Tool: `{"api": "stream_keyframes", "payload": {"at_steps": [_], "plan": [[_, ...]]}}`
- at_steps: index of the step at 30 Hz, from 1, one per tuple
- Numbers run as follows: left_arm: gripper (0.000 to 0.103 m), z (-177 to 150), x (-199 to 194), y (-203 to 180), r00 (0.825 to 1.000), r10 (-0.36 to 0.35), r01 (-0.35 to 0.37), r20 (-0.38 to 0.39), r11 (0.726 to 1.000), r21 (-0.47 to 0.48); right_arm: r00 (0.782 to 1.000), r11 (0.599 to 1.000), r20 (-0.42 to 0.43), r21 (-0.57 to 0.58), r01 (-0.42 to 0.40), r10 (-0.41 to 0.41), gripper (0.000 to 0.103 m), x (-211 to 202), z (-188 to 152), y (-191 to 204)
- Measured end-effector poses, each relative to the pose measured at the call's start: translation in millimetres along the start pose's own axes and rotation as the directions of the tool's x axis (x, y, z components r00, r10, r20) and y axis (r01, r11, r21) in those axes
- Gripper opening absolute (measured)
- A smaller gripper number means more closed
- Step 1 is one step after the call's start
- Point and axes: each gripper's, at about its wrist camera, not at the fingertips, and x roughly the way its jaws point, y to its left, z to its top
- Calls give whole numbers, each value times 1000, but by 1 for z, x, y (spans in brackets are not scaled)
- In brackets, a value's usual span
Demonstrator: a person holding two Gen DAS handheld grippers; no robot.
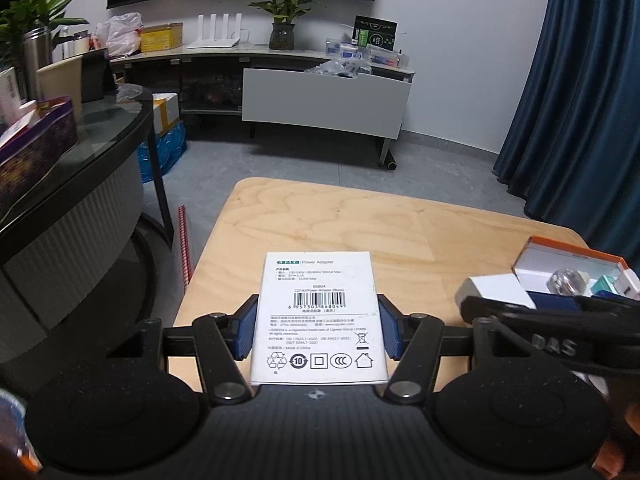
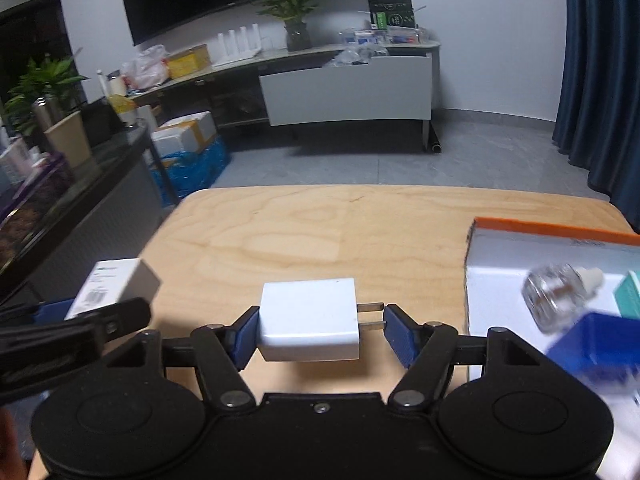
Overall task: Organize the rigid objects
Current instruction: 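Carry the adapter box and white charger over the tray with both grippers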
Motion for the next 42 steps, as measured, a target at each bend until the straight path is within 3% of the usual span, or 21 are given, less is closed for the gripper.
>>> {"api": "stream_keyframes", "payload": {"at_steps": [9, 19, 42], "plan": [[60, -21, -44, -10, 1000, 13, -13, 11, 1000, 0, 999, 1000, 42, -22, -18, 18, 79, -72, -33, 13], [60, -44, -78, -24, 1000, -9, 9, 28, 1000, 13, 998, 999, 56, -30, -30, 32, 79, -118, -63, 17], [60, -68, -113, -41, 998, -10, 8, 68, 1000, 27, 991, 999, 127, -15, -42, 44, 79, -173, -97, 3]]}}
